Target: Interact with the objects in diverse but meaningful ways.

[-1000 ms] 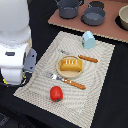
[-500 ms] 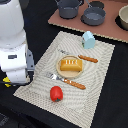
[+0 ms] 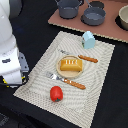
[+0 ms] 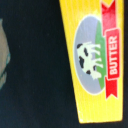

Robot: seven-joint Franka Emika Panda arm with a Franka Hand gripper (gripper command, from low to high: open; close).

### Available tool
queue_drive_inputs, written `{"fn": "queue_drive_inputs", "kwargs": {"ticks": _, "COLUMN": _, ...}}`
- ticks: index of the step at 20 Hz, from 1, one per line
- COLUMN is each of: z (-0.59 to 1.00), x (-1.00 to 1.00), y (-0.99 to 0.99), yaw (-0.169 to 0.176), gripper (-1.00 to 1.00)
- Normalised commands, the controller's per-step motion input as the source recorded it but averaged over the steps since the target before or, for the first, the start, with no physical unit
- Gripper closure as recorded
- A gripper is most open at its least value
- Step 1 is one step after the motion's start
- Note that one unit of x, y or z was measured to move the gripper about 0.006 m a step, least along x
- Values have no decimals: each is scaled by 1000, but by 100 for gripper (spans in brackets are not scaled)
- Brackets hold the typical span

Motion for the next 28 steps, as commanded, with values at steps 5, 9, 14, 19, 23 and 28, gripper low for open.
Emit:
{"fn": "queue_drive_inputs", "kwargs": {"ticks": 5, "z": -332, "x": -173, "y": -15, "yaw": 32, "gripper": -100}}
{"fn": "queue_drive_inputs", "kwargs": {"ticks": 9, "z": -324, "x": -179, "y": 0, "yaw": 34, "gripper": 100}}
{"fn": "queue_drive_inputs", "kwargs": {"ticks": 14, "z": -279, "x": -170, "y": 0, "yaw": 35, "gripper": 100}}
{"fn": "queue_drive_inputs", "kwargs": {"ticks": 19, "z": -229, "x": -201, "y": 6, "yaw": 47, "gripper": 100}}
{"fn": "queue_drive_inputs", "kwargs": {"ticks": 23, "z": 202, "x": -269, "y": 121, "yaw": 73, "gripper": 100}}
{"fn": "queue_drive_inputs", "kwargs": {"ticks": 28, "z": 964, "x": -107, "y": 359, "yaw": 54, "gripper": 100}}
